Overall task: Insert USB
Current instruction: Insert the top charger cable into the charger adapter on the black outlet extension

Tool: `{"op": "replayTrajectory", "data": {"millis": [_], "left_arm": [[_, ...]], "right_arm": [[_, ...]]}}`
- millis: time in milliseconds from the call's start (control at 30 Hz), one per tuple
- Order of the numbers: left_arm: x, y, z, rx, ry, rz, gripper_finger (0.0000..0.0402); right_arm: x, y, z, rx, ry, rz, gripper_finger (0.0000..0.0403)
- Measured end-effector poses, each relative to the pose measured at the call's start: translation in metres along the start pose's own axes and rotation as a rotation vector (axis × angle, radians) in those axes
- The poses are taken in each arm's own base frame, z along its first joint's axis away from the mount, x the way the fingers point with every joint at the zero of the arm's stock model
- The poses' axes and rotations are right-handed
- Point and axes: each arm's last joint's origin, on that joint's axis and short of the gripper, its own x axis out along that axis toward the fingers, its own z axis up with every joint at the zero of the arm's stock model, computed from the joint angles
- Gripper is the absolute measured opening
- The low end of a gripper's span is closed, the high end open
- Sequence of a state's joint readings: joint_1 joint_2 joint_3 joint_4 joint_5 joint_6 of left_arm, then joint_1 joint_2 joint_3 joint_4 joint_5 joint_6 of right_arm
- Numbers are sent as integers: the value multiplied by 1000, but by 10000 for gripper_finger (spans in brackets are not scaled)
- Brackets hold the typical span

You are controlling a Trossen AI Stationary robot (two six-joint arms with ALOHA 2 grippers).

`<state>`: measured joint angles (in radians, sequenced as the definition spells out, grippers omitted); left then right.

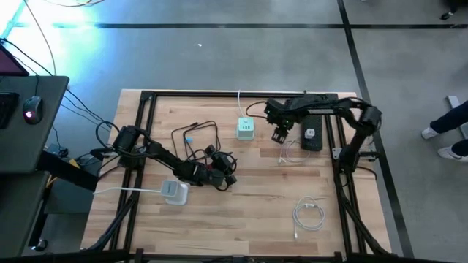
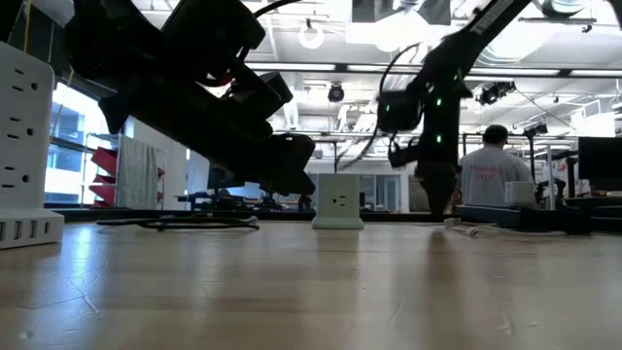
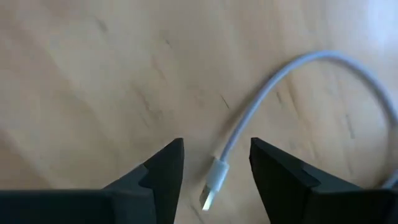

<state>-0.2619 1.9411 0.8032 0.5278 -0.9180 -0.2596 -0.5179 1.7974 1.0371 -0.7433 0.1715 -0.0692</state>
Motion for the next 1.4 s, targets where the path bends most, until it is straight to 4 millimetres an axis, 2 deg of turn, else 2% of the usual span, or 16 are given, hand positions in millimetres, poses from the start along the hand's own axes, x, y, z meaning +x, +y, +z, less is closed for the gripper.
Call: {"op": "replayTrajectory", "data": {"millis": [233, 433, 667, 867, 1100, 1233, 1400], "left_arm": [[0, 0, 0, 1, 1, 0, 131], [0, 0, 0, 3, 3, -2, 131], [0, 0, 0, 3, 3, -2, 131], [0, 0, 0, 2, 3, -3, 131], [0, -1, 0, 2, 8, -25, 131], [0, -1, 0, 2, 8, -25, 131], [0, -1, 0, 1, 8, -27, 131]], "right_arm": [[3, -1, 2, 18, 26, -26, 166], [1, -11, 3, 65, 53, -43, 149], [-9, -20, 12, 102, 19, -37, 149], [-5, -27, 8, 187, 62, 75, 150], [7, -25, 5, 191, 118, 94, 132], [8, -22, 5, 182, 116, 94, 98], [7, -21, 5, 168, 112, 110, 13]]}}
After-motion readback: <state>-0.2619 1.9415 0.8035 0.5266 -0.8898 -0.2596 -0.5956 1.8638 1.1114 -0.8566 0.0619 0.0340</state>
